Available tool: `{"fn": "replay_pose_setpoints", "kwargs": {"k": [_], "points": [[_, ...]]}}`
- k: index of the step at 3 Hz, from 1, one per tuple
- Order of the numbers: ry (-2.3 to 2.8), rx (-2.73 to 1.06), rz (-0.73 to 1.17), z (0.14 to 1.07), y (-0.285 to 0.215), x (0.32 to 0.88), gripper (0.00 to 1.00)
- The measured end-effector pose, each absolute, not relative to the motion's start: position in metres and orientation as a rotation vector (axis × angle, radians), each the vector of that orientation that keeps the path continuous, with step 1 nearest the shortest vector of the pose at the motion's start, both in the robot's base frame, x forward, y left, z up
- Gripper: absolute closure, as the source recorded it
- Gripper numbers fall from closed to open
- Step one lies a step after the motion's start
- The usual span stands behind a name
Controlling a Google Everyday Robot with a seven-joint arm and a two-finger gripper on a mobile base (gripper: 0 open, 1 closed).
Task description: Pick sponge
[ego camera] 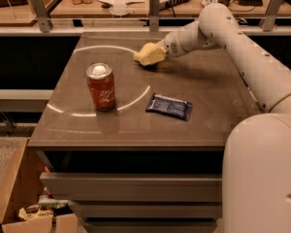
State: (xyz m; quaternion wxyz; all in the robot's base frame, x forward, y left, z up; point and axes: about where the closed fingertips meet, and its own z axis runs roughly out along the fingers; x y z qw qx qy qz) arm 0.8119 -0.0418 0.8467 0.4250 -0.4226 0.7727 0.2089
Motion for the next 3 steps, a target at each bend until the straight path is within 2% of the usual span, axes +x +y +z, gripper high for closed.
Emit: {"fn": "replay_pose_setpoints", "kwargs": {"k": [1, 2, 3], "points": [[1.885, -1.014, 0.518, 0.875, -0.056, 0.811, 0.95], [1.832, -0.986, 0.491, 0.905, -0.082, 0.800, 1.00], [1.715, -1.017, 0.371, 0.934, -0.111, 0.776, 1.00]]}}
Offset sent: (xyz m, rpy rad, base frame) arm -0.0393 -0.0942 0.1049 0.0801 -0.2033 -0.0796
